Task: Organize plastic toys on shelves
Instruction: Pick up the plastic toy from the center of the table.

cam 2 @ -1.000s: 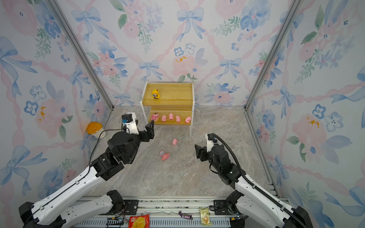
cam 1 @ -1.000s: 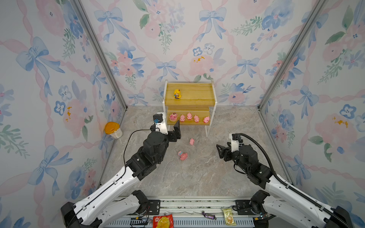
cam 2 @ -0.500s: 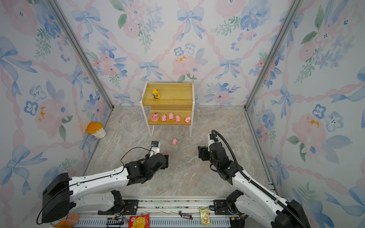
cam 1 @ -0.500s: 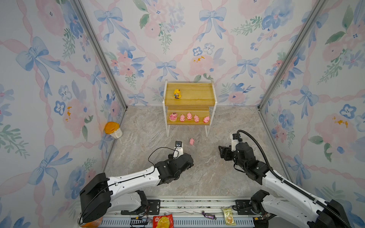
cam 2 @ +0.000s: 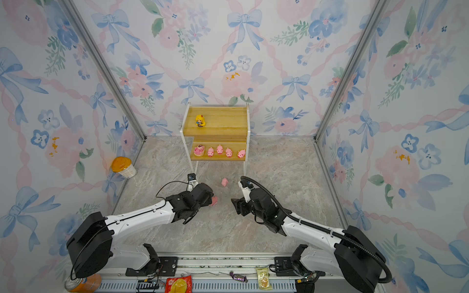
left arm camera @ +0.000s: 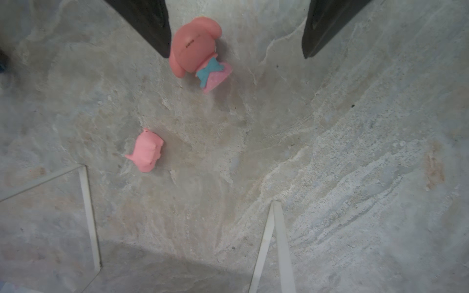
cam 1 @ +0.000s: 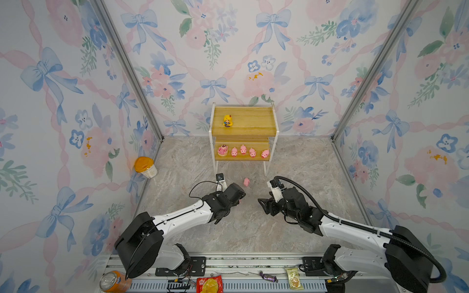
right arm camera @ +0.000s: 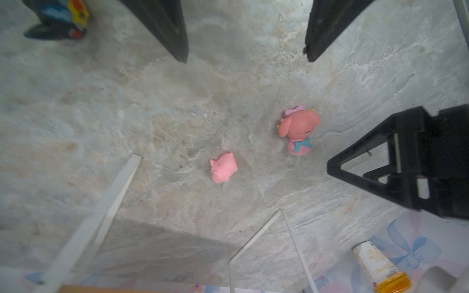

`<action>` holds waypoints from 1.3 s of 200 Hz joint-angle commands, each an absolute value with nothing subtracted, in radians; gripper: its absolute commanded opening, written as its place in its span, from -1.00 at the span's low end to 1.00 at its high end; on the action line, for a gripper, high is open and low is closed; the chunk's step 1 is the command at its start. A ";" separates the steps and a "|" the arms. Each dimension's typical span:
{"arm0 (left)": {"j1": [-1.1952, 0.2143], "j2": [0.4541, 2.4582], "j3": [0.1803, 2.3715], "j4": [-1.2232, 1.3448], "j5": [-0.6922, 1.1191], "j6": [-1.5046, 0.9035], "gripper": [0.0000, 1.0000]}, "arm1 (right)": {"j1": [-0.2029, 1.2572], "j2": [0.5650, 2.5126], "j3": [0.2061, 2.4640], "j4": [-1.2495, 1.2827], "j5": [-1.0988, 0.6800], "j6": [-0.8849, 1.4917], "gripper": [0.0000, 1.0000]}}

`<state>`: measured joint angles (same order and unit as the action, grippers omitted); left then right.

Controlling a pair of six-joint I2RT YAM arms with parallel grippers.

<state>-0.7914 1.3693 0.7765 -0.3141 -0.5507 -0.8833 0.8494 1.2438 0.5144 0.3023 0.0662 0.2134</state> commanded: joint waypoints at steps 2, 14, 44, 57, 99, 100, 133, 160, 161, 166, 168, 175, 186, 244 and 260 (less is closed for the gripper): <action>-0.740 1.439 0.803 -0.301 -0.487 -0.789 0.64 | 0.905 1.378 0.514 0.612 0.060 0.109 0.48; -0.699 1.461 0.784 -0.242 -0.433 -0.772 0.63 | 0.920 1.460 0.507 0.727 0.054 0.102 0.48; -0.645 1.484 0.742 -0.110 -0.359 -0.750 0.59 | 0.932 1.665 0.434 1.140 0.045 0.110 0.52; -0.636 1.505 0.746 -0.086 -0.341 -0.739 0.59 | 0.939 1.793 0.409 1.362 0.034 0.099 0.55; -0.630 1.551 0.773 -0.070 -0.328 -0.710 0.58 | 0.973 1.944 0.484 1.405 0.026 0.085 0.57; -0.630 1.551 0.773 -0.070 -0.327 -0.710 0.58 | 0.973 1.945 0.486 1.405 0.026 0.084 0.57; -0.620 1.555 0.759 -0.053 -0.320 -0.706 0.58 | 0.983 1.986 0.520 1.405 0.023 0.072 0.58; -0.614 1.564 0.758 -0.048 -0.317 -0.696 0.57 | 0.981 2.040 0.555 1.405 0.023 0.068 0.59; -0.614 1.564 0.758 -0.049 -0.316 -0.696 0.57 | 0.981 2.042 0.557 1.405 0.023 0.068 0.59; -0.614 1.565 0.758 -0.048 -0.318 -0.695 0.57 | 0.982 2.048 0.562 1.405 0.024 0.066 0.59; -0.612 1.565 0.759 -0.049 -0.318 -0.694 0.57 | 0.982 2.051 0.565 1.405 0.024 0.065 0.59; -0.611 1.568 0.759 -0.049 -0.318 -0.689 0.57 | 0.981 2.061 0.571 1.405 0.025 0.064 0.59; -0.610 1.569 0.759 -0.048 -0.319 -0.686 0.57 | 0.978 2.075 0.582 1.405 0.024 0.063 0.60; -0.594 1.560 0.749 -0.046 -0.317 -0.675 0.57 | 0.965 2.153 0.648 1.405 0.026 0.062 0.59; -0.592 1.556 0.746 -0.042 -0.316 -0.676 0.56 | 0.957 2.174 0.664 1.405 0.022 0.071 0.58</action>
<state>-0.6010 1.5551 0.7574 -0.0486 -0.3233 -0.6979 0.9691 2.1323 0.6361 1.3323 0.0296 0.0666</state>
